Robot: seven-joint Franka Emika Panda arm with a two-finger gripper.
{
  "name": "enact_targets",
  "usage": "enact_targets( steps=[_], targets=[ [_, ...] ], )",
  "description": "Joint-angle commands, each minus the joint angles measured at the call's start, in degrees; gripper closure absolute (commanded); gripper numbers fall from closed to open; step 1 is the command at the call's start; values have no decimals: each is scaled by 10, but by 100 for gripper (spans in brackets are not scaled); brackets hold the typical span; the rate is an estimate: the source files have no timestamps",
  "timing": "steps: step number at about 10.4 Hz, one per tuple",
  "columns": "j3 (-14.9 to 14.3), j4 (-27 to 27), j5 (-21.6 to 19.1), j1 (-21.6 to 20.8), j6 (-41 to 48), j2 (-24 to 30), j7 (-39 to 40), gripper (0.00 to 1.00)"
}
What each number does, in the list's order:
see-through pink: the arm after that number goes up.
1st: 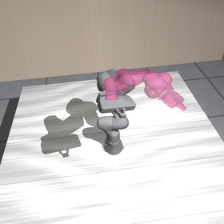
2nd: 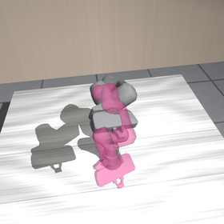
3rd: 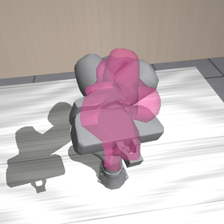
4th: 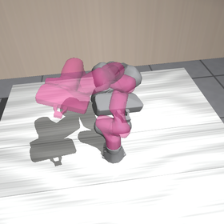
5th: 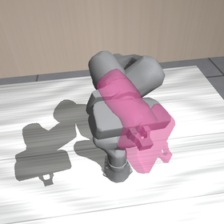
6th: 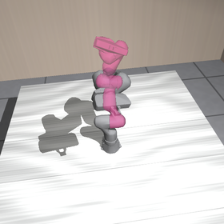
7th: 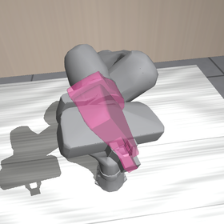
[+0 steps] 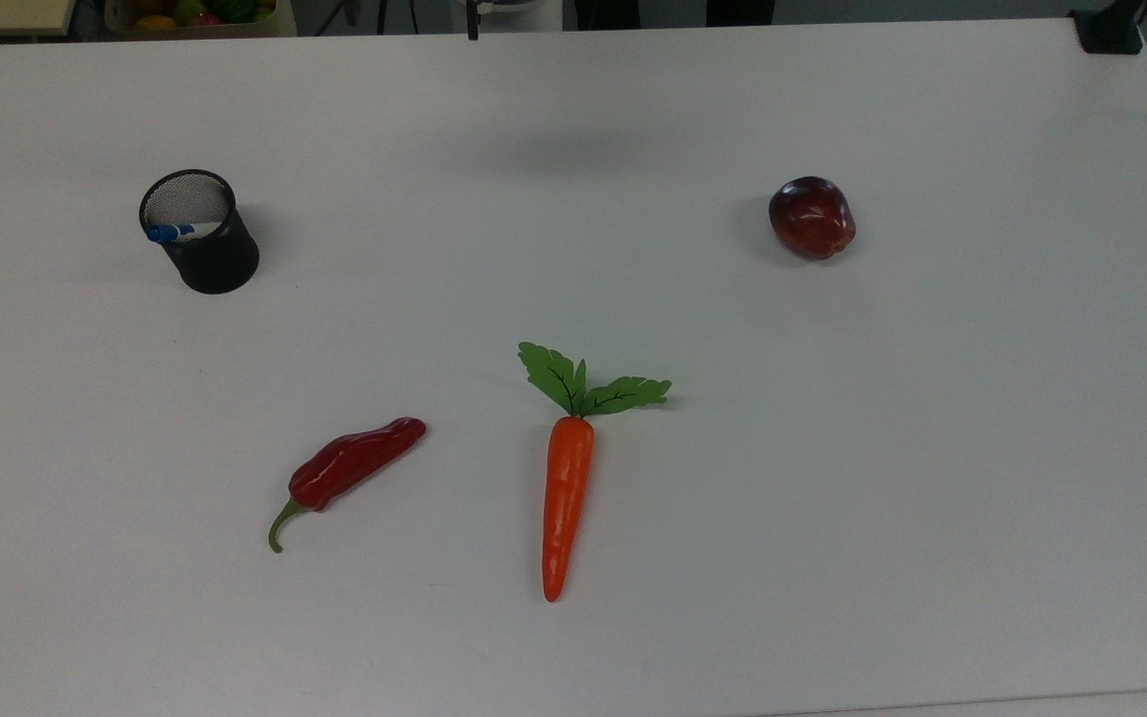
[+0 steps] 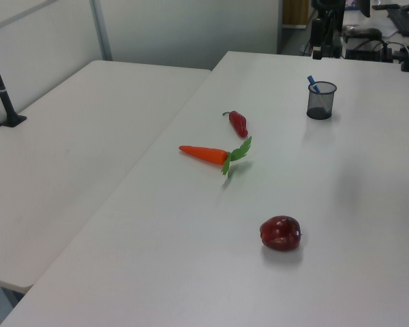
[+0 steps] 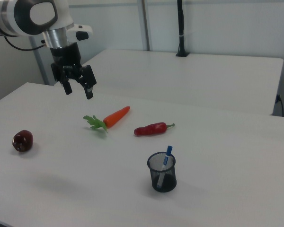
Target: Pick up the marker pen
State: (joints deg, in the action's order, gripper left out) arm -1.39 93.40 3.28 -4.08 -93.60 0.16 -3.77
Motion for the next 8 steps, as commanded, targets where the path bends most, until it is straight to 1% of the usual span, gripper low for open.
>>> enact_targets(
  steps=[1,5,7,8],
  targets=[
    [-5,6,-9,-6,17,7,32,0],
    [-5,6,-9,-5,31,5,31,0],
    [-11,6,0,3,25,1,35,0],
    [-14,6,2,17,22,-2,38,0]
  ],
)
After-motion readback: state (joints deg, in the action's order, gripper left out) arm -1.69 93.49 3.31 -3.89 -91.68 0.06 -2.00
